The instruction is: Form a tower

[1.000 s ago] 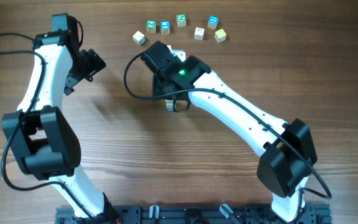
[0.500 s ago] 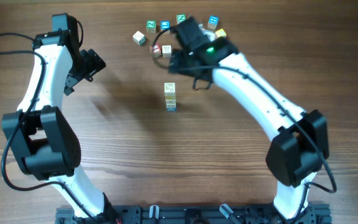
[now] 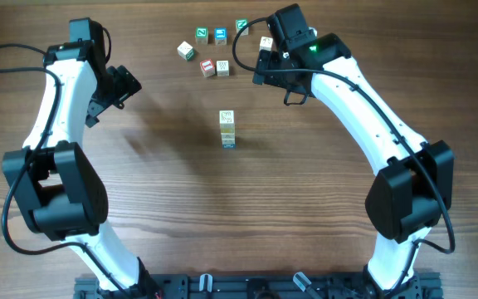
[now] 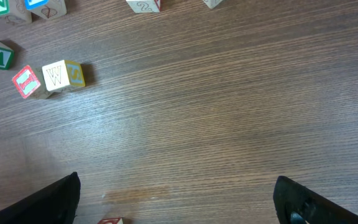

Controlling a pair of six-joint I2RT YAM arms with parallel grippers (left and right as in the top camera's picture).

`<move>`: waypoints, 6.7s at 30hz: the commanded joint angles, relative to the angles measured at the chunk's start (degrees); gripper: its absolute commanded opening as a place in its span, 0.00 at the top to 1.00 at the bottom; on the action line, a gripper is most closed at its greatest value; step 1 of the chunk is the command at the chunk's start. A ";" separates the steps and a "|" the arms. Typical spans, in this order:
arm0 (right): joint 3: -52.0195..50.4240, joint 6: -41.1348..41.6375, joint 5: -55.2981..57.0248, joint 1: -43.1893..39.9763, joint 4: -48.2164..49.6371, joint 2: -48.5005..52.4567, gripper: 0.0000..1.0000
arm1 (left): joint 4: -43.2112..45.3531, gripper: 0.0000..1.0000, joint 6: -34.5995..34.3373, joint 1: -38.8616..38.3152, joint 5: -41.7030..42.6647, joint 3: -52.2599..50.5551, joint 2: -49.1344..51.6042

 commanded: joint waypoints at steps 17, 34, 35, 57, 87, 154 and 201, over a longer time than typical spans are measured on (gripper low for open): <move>-0.26 -1.09 1.01 0.13 0.20 0.74 0.00 | 0.00 0.00 0.04 0.07 -0.74 0.90 -1.68; -0.26 -1.09 1.01 0.13 0.20 0.74 0.00 | -0.02 0.00 0.04 0.07 -0.76 0.90 -1.68; -0.26 -1.09 1.01 0.13 0.20 0.74 0.00 | 0.00 0.00 0.04 0.07 -0.74 0.90 -1.68; -0.26 -1.11 1.01 0.13 0.20 0.74 0.00 | 0.00 0.00 0.04 0.07 -0.74 0.90 -1.68; -0.26 -27.12 4.37 1.46 -0.74 -26.21 0.00 | 0.00 0.00 0.04 0.07 -0.74 0.90 -1.68; -101.50 -40.19 -18.53 -15.26 54.69 -109.98 0.00 | 0.00 0.00 0.04 0.07 -0.74 0.90 -1.68; -101.50 -41.51 -18.16 -15.34 53.94 -114.03 0.00 | -0.02 0.00 0.04 0.13 -0.74 0.90 -2.08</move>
